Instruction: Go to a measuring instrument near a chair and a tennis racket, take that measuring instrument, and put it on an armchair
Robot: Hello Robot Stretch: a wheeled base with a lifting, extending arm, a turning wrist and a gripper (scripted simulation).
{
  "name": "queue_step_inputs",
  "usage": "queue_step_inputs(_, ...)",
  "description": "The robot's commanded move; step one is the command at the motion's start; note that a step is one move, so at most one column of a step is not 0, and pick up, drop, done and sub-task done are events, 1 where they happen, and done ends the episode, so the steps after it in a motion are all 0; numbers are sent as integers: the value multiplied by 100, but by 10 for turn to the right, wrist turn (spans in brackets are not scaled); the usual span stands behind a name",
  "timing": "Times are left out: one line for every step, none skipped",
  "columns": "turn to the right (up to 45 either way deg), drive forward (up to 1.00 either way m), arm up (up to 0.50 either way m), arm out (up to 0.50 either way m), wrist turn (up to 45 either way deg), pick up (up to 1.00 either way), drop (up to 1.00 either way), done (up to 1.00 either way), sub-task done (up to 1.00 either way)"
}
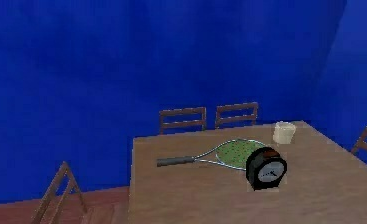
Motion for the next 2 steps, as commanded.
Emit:
queue_step_inputs(450,0,0,0,0,0,0,0,0)
queue_step_inputs(450,0,0,0,0,0,0,0,0)
